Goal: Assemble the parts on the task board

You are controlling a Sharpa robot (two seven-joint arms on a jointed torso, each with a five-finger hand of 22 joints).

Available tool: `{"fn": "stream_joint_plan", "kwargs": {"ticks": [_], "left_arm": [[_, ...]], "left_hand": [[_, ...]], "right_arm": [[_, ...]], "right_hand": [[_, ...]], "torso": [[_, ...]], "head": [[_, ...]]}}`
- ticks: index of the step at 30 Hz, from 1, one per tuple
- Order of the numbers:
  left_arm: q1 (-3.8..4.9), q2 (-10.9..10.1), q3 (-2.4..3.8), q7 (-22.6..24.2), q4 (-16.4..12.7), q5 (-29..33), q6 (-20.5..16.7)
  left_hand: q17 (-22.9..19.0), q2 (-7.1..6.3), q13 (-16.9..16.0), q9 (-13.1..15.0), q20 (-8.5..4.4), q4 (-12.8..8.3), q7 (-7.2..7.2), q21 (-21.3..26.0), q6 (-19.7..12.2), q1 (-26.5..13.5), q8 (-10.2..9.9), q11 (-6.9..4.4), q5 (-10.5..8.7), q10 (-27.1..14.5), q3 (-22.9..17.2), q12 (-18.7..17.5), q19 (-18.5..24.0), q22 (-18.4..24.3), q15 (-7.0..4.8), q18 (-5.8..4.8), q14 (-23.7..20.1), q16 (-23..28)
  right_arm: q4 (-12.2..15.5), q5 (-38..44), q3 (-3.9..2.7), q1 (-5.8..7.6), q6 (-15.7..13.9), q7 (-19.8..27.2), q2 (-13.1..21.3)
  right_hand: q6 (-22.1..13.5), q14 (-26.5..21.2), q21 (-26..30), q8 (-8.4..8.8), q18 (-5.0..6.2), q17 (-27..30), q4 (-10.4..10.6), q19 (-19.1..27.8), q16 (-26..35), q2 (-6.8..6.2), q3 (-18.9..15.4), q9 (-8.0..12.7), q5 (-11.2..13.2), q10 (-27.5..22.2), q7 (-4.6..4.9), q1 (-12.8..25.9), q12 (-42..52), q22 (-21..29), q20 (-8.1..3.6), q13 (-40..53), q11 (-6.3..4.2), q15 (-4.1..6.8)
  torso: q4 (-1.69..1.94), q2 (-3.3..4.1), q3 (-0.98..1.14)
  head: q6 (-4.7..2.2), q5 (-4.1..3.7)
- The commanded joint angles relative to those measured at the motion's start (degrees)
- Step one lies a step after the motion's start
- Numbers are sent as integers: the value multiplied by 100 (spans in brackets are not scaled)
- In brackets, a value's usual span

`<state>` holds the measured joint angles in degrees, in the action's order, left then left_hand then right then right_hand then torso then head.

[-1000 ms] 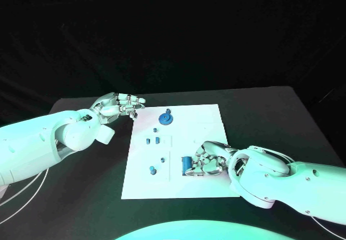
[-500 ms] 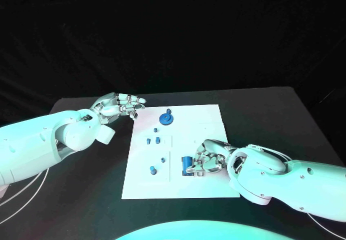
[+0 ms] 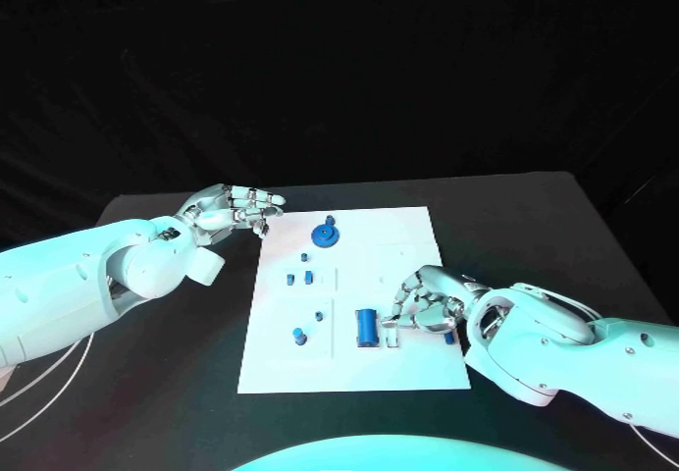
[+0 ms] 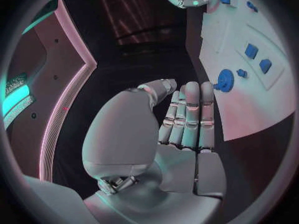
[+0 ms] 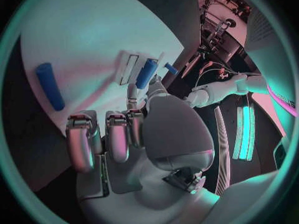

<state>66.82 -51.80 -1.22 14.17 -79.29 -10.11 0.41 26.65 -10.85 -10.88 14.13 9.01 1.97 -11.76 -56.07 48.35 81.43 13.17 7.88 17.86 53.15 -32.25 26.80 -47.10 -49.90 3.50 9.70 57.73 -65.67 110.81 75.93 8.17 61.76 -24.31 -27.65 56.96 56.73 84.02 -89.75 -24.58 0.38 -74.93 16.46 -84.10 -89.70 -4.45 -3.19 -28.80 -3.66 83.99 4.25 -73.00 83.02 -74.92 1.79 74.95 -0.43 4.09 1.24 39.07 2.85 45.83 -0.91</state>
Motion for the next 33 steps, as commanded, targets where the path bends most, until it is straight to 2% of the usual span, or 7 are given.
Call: {"fn": "stream_joint_plan", "kwargs": {"ticks": [1,5,8,17,24,28,33], "left_arm": [[3,-5,3,51,-23,-6,64],[3,-27,3,98,-51,0,34],[2,-50,2,156,-93,29,39],[-19,-141,2,311,-244,174,57],[-34,-185,1,348,-311,206,47],[-39,-196,0,353,-324,211,42],[-41,-208,0,351,-328,213,41]], "left_hand": [[-5,26,8,-7,18,6,-11,31,-27,-12,8,4,18,-35,-30,36,30,7,13,86,11,16],[-9,30,10,-9,20,12,-12,34,-27,-29,11,6,15,-38,-29,40,30,8,15,85,10,15],[-10,19,12,-10,24,29,-11,43,-28,-66,14,8,10,-40,-14,45,34,13,20,82,10,13],[-9,-70,20,-14,54,177,2,190,-50,-290,34,4,-10,-62,127,71,34,111,33,83,7,-21],[-9,-73,21,-13,56,189,3,203,-51,-302,36,3,-12,-63,138,74,31,121,33,83,7,-24],[-9,-75,21,-13,57,193,5,212,-52,-305,38,2,-12,-64,143,76,29,127,33,83,7,-26],[-8,-73,21,-13,57,193,6,215,-52,-303,38,1,-11,-64,143,77,27,130,32,84,8,-27]], "right_arm": [[108,-424,-9,97,-437,439,239],[198,-455,-12,175,-397,482,616],[229,-298,-9,185,-297,435,866],[324,507,11,15,-158,187,1394],[381,929,24,-140,-94,-35,1485],[326,1099,27,-224,-23,-155,1430],[253,1184,28,-290,17,-214,1326]], "right_hand": [[-67,576,-25,66,-38,-1417,14,-590,19,-113,66,26,15,318,21,-9,-60,-1508,62,1152,51,-49],[-69,558,36,101,-25,-1347,14,-569,59,-233,134,37,13,265,40,-52,-182,-1491,89,1099,72,-71],[66,545,118,26,-8,-1298,20,-541,88,-310,207,-25,12,217,8,-67,-290,-1468,96,1051,53,-62],[88,543,99,0,-12,-1293,34,-548,94,-436,251,-91,12,196,-5,-4,-341,-1474,92,1028,41,-52],[128,544,77,-31,-17,-1297,35,-555,93,-463,271,-126,11,201,-22,37,-335,-1480,86,1031,28,-42],[136,544,69,-36,-19,-1297,32,-558,93,-466,280,-133,9,201,-26,36,-339,-1482,84,1029,24,-39],[150,544,62,-47,-20,-1298,26,-561,93,-459,313,-149,7,202,-37,15,-339,-1484,78,1028,15,-31]], "torso": [[-6,-1,-8],[-2,2,-11],[1,6,-4],[-15,-9,11],[-7,2,9],[7,4,4],[14,6,10]], "head": [[-29,-42],[-52,-120],[-63,-170],[-38,-251],[-32,-297],[-20,-305],[-9,-303]]}}
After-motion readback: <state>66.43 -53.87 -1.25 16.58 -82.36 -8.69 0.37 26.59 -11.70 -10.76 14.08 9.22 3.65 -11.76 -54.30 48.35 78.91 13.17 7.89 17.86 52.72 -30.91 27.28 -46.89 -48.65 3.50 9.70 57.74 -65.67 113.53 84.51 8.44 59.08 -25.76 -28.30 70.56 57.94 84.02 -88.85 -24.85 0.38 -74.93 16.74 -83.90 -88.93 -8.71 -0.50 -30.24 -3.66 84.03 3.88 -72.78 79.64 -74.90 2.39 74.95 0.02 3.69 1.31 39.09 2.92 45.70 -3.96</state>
